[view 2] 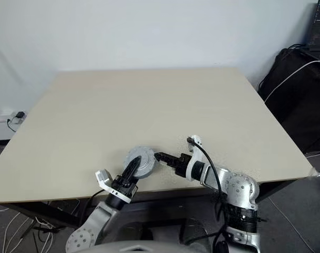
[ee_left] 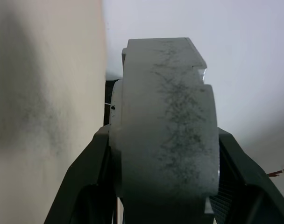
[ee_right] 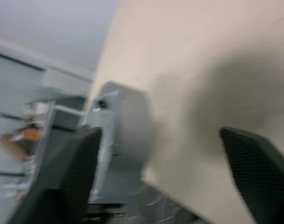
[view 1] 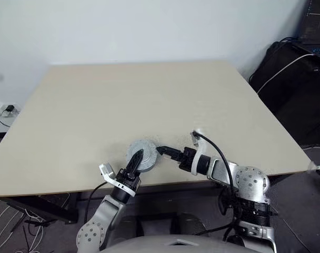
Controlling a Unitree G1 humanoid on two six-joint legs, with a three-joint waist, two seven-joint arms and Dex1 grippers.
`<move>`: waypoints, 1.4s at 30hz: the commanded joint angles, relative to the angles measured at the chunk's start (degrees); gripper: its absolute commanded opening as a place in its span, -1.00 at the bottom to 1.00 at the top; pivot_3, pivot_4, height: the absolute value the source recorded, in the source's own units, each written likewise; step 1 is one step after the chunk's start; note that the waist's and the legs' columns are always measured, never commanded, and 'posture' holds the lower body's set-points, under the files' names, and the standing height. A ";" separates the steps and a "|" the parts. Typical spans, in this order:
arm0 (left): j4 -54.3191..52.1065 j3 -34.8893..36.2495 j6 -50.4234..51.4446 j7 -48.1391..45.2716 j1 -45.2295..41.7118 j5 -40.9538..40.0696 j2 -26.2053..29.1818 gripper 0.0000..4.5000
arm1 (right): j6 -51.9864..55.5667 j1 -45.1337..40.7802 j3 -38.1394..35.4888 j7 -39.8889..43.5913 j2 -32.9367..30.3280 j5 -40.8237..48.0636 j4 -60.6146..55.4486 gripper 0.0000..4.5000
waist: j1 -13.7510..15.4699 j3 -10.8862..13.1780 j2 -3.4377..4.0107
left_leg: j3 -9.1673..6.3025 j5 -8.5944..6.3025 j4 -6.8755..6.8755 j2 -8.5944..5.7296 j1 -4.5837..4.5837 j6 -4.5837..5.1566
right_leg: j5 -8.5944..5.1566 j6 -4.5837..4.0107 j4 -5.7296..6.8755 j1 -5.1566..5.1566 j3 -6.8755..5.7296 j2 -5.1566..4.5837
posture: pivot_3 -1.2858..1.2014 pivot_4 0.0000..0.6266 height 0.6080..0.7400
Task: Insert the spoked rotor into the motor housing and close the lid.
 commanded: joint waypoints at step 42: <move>76.03 30.50 -16.86 14.84 -67.86 36.53 2.57 0.66 | -49.03 12.08 29.43 4.18 -13.43 -56.43 -1.79 1.00 | -0.16 -0.16 -1.43 | -0.24 0.34 0.34 -0.17 0.15 -0.24 | 0.34 0.59 0.04 0.38 -0.03 0.03 | 0.03 -1.00 1.00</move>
